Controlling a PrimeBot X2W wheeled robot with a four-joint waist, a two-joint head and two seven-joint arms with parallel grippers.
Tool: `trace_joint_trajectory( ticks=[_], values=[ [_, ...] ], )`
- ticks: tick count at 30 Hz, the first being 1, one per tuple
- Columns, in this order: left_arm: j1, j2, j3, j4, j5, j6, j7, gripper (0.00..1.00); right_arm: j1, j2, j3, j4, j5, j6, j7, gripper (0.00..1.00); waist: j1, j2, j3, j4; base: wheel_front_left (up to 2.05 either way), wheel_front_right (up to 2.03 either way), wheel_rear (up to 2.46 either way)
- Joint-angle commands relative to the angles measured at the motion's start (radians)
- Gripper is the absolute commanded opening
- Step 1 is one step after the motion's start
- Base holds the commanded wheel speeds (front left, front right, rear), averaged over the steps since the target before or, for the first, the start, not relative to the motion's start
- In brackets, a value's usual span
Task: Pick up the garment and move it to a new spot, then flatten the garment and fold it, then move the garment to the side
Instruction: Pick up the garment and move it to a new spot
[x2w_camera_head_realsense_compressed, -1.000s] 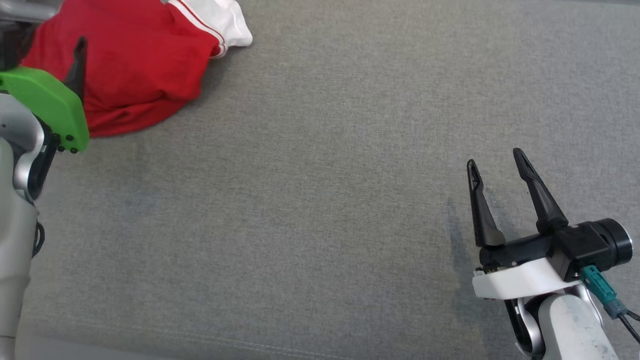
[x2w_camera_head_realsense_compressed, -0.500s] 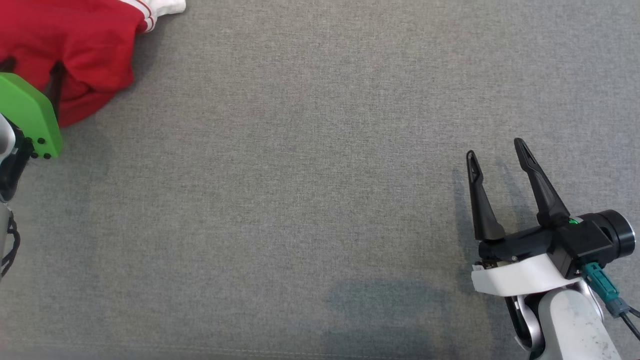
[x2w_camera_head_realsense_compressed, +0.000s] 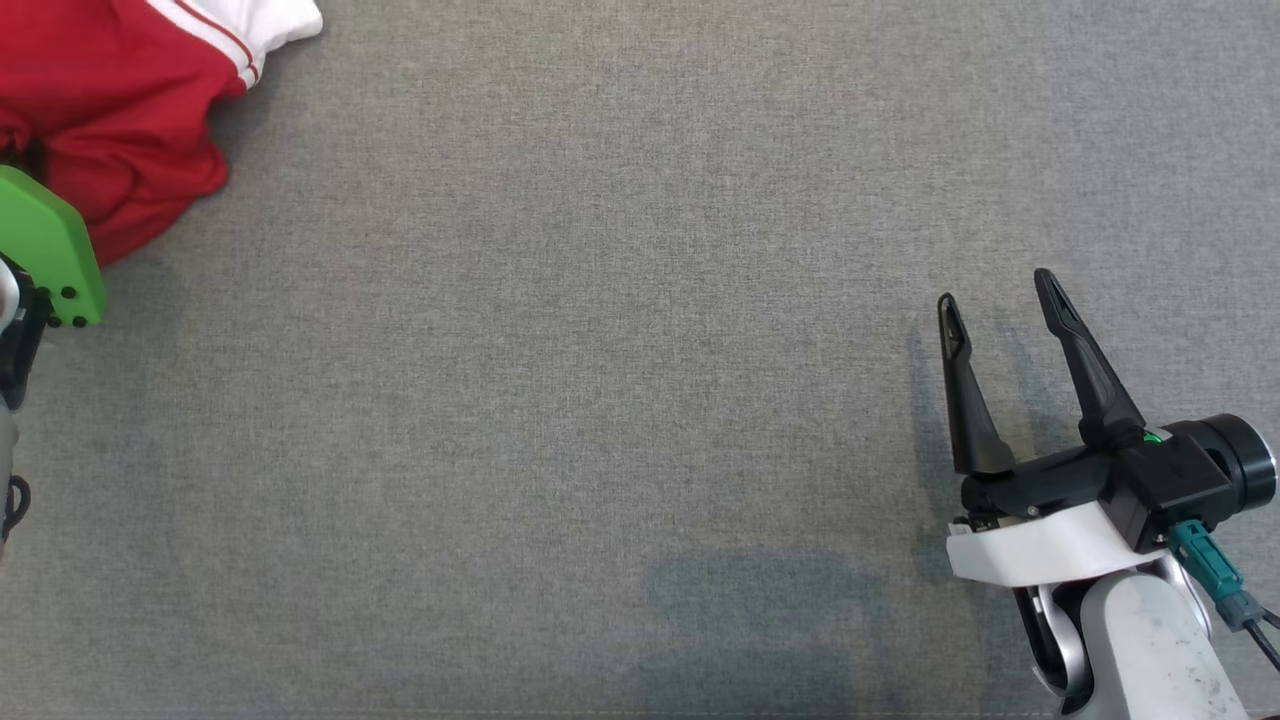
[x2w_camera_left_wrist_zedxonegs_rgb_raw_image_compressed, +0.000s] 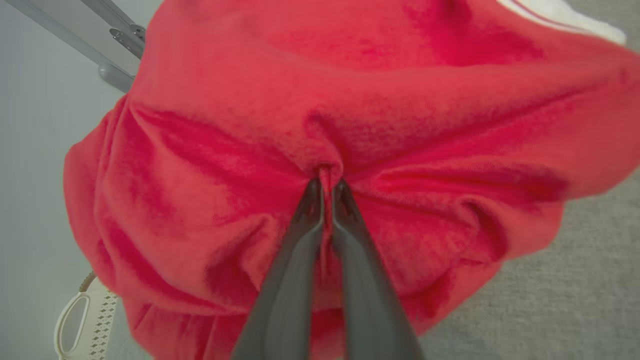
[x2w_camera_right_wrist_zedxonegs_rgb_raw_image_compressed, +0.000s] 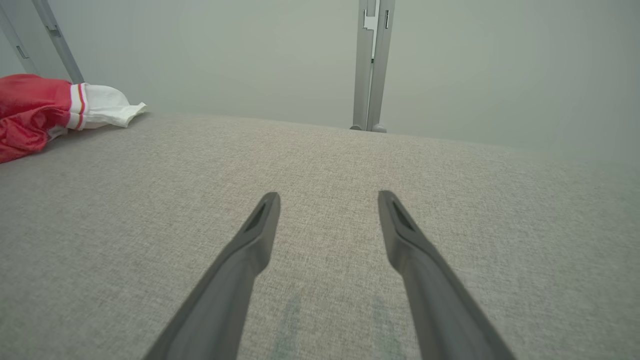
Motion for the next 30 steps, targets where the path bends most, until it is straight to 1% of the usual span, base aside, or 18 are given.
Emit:
trace_joint_trajectory(
  ticks=[1,9,17,25,30],
  values=[
    [-0.021,0.002,-0.006,0.019,0.003,-0.007,-0.007,0.00,0.003,-0.003,-0.004,0.001,0.001,0.000,-0.003,1.00,0.0000,0.0024,-0.009,0.000,0.00,0.00,0.00],
    [-0.057,0.025,-0.040,0.036,0.033,-0.023,-0.065,0.00,0.009,-0.003,-0.004,0.018,0.021,0.000,-0.003,1.00,0.0000,0.0024,-0.067,0.021,0.00,0.00,0.00],
    [-0.093,0.061,-0.079,0.021,0.058,-0.034,-0.127,0.00,0.023,-0.003,0.017,0.047,0.060,0.000,-0.003,1.00,0.0000,0.0024,-0.181,0.036,0.00,0.00,0.00],
    [-0.118,0.080,-0.138,-0.036,0.076,-0.041,-0.125,0.00,0.046,-0.003,0.025,0.072,0.107,0.000,-0.003,1.00,0.0000,0.0024,-0.306,0.011,0.00,0.00,0.00],
    [-0.130,0.065,-0.194,-0.120,0.065,-0.043,-0.110,0.00,0.071,-0.003,0.018,0.081,0.130,0.000,-0.003,1.00,0.0000,0.0024,-0.374,-0.019,0.00,0.00,0.00]
  ],
)
